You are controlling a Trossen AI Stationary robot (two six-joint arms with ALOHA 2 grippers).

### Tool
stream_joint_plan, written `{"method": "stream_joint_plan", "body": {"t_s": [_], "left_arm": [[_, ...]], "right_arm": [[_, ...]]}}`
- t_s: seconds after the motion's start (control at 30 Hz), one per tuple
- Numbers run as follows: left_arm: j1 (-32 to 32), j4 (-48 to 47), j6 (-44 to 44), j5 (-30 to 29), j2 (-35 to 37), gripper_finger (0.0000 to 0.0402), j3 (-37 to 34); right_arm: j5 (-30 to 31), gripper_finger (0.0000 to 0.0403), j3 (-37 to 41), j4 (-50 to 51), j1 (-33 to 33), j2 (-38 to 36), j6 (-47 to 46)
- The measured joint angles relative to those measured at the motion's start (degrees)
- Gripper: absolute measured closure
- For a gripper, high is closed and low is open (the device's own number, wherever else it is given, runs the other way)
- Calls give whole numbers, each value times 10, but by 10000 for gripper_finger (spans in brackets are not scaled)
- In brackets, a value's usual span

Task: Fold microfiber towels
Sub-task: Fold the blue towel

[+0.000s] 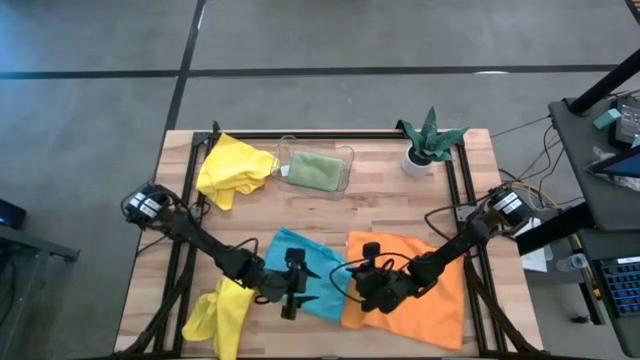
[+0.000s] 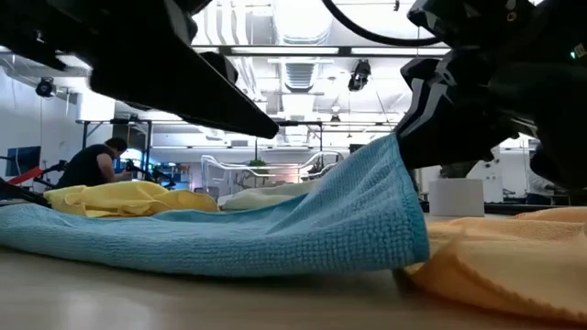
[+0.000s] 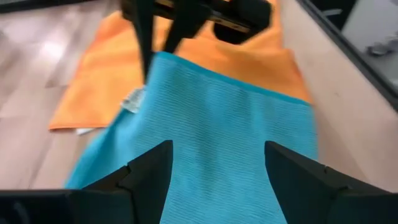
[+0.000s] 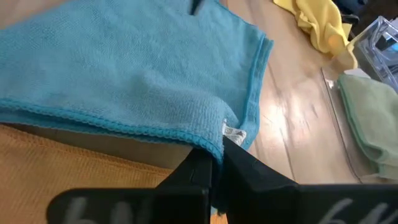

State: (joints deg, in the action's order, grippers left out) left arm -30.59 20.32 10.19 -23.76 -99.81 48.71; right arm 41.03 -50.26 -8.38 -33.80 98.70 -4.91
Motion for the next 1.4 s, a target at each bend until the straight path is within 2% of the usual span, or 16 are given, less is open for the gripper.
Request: {"method": "stream_joint_plan", "body": {"t_s": [0.43,0.7,0.87,1.1,1.3,1.4], "left_arm": [[-7,1,24,-4,-25,165,54],[-65,1,-78,-6,-106,165,128],[-69,-1,-120,-51,-175,165,191],[-58,-104,-120,-93,-229,165,251],[-51,-150,-76,-128,-229,165,248],[-49,-159,-75,-127,-229,165,248]], "right_arm": [[0,394,0,-3,27,-4,-61],[-6,394,0,4,44,-5,-86],[-7,394,0,4,45,-5,-88],[-12,394,0,8,45,-5,-96],[-12,394,0,8,45,-5,-97],[-12,394,0,8,45,-5,-97]]}}
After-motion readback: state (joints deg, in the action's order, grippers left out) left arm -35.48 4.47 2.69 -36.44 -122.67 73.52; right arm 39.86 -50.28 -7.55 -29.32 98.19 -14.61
